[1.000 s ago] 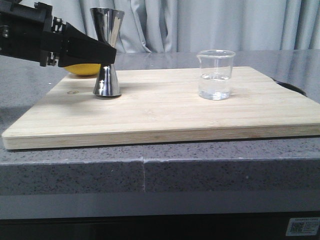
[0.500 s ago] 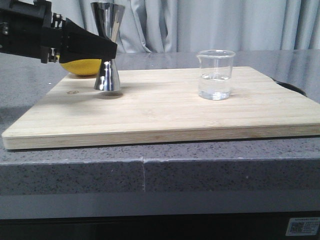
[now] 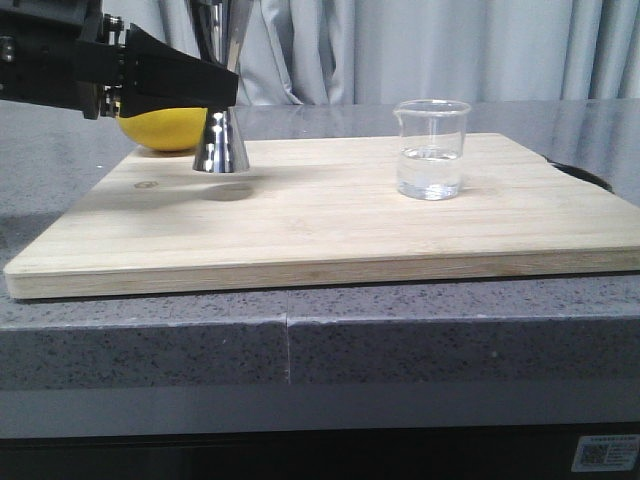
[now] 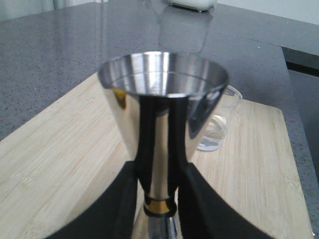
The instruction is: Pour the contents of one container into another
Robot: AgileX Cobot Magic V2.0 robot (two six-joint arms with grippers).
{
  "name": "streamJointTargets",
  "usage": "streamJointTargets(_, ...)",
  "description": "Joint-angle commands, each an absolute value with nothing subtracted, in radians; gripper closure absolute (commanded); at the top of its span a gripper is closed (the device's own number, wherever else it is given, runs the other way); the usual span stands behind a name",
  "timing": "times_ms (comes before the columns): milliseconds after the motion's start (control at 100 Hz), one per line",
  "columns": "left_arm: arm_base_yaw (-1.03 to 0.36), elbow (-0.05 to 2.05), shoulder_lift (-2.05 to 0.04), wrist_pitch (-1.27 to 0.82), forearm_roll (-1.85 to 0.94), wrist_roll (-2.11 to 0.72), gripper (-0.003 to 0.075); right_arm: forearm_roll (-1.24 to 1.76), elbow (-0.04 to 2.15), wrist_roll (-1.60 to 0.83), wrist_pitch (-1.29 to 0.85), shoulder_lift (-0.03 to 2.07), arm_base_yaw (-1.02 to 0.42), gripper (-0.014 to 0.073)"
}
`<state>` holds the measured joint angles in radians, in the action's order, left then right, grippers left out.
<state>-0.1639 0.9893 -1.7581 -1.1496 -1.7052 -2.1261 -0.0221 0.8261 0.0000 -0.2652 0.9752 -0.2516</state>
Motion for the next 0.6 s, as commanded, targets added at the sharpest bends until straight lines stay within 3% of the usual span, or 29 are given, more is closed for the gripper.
streamJointTargets(0,-0.17,1.017,-1.719,-1.266,-1.781,-2.129,0.0584,-0.04,0.825,-0.019,-0.125,0.971,-0.272,-0.0055)
streamJointTargets(590,-0.17,1.017,-1.719,-1.27,-1.781,-2.129,0.0584,-0.035,0.514,-0.017,0.113,0.884,-0.336,-0.0055)
